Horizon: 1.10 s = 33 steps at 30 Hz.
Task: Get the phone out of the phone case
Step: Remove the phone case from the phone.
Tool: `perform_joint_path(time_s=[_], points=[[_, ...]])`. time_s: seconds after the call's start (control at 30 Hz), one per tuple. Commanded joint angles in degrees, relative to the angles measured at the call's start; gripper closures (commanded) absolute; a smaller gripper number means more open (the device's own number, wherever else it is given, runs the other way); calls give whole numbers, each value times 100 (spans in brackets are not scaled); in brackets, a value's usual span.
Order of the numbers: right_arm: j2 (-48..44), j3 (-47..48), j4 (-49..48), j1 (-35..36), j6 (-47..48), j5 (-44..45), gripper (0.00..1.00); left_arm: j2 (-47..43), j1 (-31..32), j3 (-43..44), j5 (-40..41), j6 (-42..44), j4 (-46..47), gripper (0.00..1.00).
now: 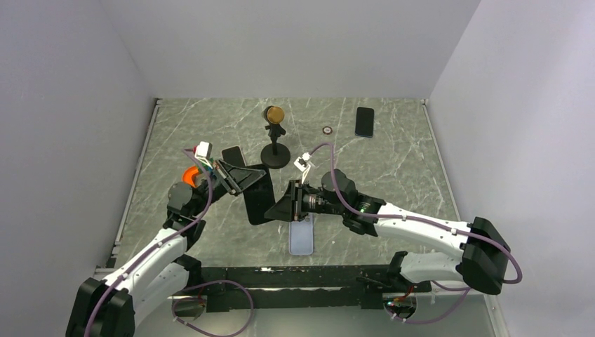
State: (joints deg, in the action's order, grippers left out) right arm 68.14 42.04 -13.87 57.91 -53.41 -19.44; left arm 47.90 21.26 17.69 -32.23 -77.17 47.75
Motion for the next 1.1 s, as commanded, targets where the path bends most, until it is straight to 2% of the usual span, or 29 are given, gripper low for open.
perform_joint_path(time_s=[0.0,0.13,0.3,0.37,0.43,0.47,0.5,0.6,0.67,0.77,0.87,1.07], points=[[178,212,-670,-238,-130,306,67,61,473,419,-409,-428,574,100],[336,272,-1219,-451,-426,-243,70,302,804,478,-539,-326,762,100],[394,167,-1837,-610,-750,-510,75,448,1157,508,-460,-185,954,100],[338,-38,-2233,-712,-959,-593,79,436,1214,562,-475,-59,825,100],[280,-162,-2533,-796,-1090,-689,90,424,1234,641,-527,95,654,99],[234,-193,-2555,-827,-1100,-719,99,405,1235,691,-577,206,500,90],[156,-222,-2496,-883,-1089,-741,100,348,1229,759,-605,377,251,73],[-188,-448,-2406,-1146,-1169,-788,100,48,1229,962,-518,1070,-1062,14],[-449,-592,-2337,-1368,-1258,-914,100,-195,1229,1067,-486,1507,-1738,1],[-870,-755,-2103,-1736,-1318,-1129,100,-498,1226,1146,-446,2050,-2467,1],[-1187,-902,-1989,-2034,-1387,-1316,100,-607,1229,1147,-646,2351,-2702,3],[-1370,-887,-1908,-2225,-1385,-1658,100,-300,1276,974,-1089,2058,-1899,35]])
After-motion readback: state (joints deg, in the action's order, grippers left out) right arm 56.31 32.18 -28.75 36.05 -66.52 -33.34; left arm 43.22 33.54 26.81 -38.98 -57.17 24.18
